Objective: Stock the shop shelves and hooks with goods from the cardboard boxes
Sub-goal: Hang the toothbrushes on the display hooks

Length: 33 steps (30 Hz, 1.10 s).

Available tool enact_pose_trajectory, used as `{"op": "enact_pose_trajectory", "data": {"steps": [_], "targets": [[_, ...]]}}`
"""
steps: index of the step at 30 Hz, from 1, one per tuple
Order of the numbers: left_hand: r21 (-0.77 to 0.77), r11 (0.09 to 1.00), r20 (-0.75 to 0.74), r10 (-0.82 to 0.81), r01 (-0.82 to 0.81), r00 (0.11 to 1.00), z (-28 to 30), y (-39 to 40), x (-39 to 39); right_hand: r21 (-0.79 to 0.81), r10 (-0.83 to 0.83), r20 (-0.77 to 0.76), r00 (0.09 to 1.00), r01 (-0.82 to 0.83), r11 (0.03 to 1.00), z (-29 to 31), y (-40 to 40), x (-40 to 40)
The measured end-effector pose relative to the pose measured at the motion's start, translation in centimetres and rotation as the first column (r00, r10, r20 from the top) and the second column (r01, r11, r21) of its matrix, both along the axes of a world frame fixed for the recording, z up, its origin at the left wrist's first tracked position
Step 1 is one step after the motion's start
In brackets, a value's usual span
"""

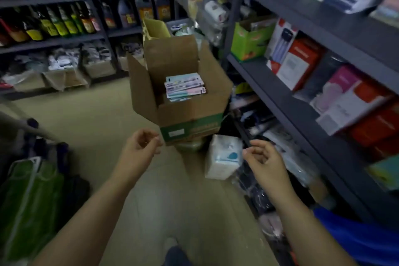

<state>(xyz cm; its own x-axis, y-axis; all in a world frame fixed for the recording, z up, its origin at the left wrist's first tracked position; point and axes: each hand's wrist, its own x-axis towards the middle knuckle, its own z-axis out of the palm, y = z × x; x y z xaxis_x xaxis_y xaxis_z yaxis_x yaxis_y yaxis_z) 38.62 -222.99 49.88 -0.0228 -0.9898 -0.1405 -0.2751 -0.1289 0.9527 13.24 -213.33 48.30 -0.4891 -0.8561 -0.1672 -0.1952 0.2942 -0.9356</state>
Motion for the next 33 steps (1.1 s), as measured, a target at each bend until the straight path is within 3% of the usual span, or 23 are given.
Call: {"op": "enact_pose_trajectory", "data": {"steps": [8, 19, 26, 33], "targets": [[-0.026, 0.998, 0.029, -0.059, 0.060, 0.998, 0.6, -15.9, 3.0, -0.006, 0.002, 0.054, 0.999, -0.001, 1.000, 0.7, -15.1, 2.9], [0.027, 0.994, 0.134, -0.106, 0.103, 0.985, -1.6, -34.0, -0.3, -0.026, 0.013, 0.105, 0.994, -0.011, 1.000, -1.6, -34.9, 1.1], [0.111, 0.975, 0.219, -0.212, 0.192, 0.952, -3.4, -43.1, -2.3, 0.050, 0.032, 0.142, 0.989, -0.039, 0.998, -3.2, -44.4, 0.2], [0.228, 0.886, 0.249, -0.455, 0.405, 0.855, -7.8, -53.0, -5.5, 0.186, -0.134, 0.141, 0.981, 0.107, 0.977, -7.3, -52.3, 0.6]]}}
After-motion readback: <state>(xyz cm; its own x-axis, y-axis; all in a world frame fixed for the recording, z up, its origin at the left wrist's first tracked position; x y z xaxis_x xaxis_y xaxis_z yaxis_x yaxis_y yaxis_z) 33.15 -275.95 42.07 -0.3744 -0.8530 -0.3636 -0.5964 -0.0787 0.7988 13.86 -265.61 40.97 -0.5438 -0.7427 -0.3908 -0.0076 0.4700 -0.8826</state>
